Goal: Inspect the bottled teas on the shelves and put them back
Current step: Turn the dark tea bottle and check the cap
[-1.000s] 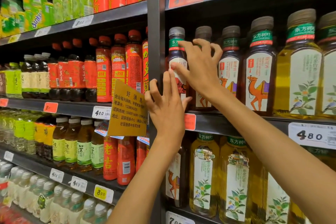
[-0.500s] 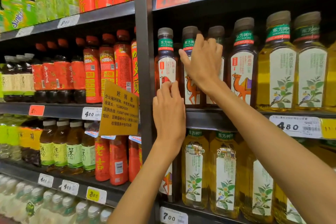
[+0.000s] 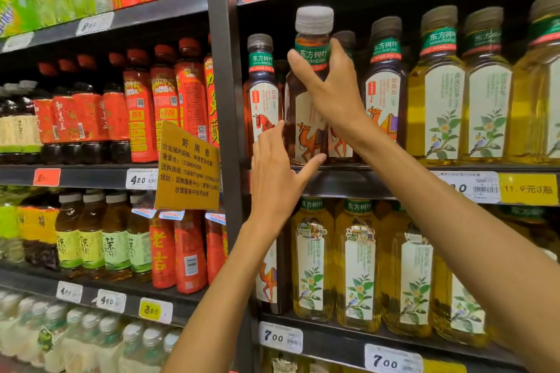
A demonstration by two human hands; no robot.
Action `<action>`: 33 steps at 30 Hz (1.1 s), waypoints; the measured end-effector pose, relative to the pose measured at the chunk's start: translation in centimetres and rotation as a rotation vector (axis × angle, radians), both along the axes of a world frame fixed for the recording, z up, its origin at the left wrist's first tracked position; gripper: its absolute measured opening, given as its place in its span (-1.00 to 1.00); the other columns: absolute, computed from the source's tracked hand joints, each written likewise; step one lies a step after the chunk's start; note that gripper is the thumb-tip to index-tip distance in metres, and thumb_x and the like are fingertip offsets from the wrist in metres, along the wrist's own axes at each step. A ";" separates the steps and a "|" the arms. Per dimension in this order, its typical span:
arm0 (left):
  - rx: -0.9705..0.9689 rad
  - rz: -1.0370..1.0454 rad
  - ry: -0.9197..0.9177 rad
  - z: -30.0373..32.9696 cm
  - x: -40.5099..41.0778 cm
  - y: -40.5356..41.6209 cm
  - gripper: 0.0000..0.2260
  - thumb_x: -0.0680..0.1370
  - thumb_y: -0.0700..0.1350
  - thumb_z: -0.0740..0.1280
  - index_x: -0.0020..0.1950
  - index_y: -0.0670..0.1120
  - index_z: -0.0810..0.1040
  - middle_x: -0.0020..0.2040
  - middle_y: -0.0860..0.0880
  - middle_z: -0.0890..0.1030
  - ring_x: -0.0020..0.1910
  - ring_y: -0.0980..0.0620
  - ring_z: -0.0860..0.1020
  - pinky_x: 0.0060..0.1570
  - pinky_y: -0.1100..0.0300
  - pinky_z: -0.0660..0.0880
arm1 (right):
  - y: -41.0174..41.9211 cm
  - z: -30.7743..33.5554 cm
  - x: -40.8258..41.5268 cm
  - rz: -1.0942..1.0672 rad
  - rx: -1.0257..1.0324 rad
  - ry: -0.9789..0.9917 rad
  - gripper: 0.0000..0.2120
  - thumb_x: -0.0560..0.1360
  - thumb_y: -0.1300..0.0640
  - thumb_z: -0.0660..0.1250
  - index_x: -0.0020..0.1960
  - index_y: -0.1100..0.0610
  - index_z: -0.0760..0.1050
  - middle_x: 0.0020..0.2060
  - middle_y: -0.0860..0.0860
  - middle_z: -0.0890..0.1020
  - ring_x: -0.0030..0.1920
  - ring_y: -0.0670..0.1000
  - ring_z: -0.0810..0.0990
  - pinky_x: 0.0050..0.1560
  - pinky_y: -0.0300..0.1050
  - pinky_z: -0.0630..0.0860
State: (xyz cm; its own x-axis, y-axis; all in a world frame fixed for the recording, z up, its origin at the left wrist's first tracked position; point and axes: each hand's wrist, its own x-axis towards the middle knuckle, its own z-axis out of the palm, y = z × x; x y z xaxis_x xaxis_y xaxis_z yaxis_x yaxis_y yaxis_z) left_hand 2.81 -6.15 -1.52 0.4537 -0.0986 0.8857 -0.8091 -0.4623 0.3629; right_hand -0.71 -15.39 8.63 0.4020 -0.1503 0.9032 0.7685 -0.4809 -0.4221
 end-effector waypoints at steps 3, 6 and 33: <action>-0.083 -0.103 -0.019 -0.1 -1.3 0.3 -0.32 0.45 0.10 0.42 0.46 -0.10 0.23 0.37 -0.04 0.35 0.32 0.17 0.26 0.32 0.20 0.33 | 0.3 -0.4 -1.9 0.094 0.096 -0.083 -0.80 0.58 0.12 0.28 0.16 0.16 0.41 -0.04 -0.03 0.58 -0.03 -0.14 0.60 0.00 -0.31 0.54; -0.111 -0.227 0.046 -0.4 -3.5 1.2 -0.24 0.38 0.21 0.43 0.48 0.02 0.20 0.34 0.14 0.34 0.31 0.25 0.28 0.27 0.28 0.32 | 0.0 -1.3 -4.0 0.198 0.247 -0.074 -0.93 0.58 0.05 0.28 0.01 0.04 0.45 -0.16 -0.03 0.62 -0.17 -0.13 0.65 -0.13 -0.29 0.57; -0.326 -0.864 1.258 -20.8 -14.8 1.6 -0.53 0.24 0.46 0.34 0.00 0.24 0.67 -0.01 0.06 0.71 -0.03 0.10 0.67 -0.10 0.20 0.60 | -2.4 -23.8 -12.1 0.549 0.762 0.561 -0.70 0.45 -0.08 0.36 0.00 0.13 0.51 -0.27 0.07 0.66 -0.29 0.01 0.65 -0.25 -0.16 0.58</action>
